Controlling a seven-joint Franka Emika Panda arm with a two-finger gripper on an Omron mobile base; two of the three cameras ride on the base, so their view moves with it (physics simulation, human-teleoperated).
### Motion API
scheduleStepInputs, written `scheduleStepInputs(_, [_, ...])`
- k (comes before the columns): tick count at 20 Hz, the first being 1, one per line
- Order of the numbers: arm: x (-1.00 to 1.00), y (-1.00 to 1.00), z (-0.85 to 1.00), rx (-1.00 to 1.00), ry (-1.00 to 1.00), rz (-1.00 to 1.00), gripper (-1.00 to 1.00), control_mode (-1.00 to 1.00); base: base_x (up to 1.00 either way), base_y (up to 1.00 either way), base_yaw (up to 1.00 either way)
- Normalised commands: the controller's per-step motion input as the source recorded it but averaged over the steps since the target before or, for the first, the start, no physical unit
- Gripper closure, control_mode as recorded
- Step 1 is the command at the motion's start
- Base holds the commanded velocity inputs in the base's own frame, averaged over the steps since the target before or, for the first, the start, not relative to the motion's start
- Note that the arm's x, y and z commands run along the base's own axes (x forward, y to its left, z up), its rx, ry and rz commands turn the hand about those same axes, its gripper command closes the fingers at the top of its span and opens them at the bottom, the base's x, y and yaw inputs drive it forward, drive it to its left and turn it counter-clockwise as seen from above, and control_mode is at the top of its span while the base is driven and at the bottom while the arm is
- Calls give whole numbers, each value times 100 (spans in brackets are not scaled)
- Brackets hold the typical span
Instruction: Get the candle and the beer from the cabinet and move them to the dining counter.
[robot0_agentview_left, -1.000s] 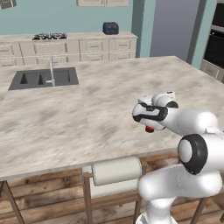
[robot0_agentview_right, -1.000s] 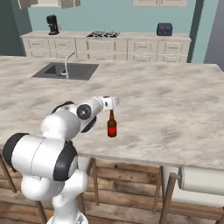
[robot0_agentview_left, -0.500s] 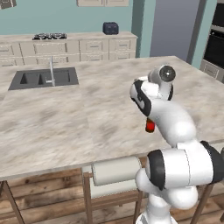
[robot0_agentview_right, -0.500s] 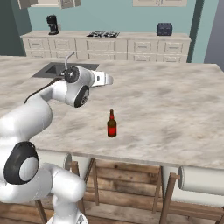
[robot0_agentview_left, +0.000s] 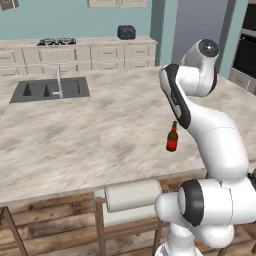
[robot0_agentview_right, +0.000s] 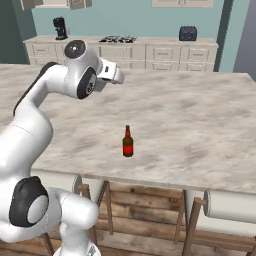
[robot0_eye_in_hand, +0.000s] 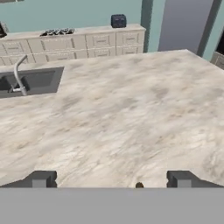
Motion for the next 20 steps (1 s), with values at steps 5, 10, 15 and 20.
scheduleStepInputs(5, [-100,-1,0,3,-5,-1,-100,-100,0,0,0])
scheduleStepInputs(10, [-96,0,3,0,-6,0,-100,-100,0,0,0])
scheduleStepInputs(15, [-98,2,-1,-4,0,0,-100,-100,0,0,0])
scheduleStepInputs(20, [-63,27,0,-6,6,0,-100,-100,0,0,0])
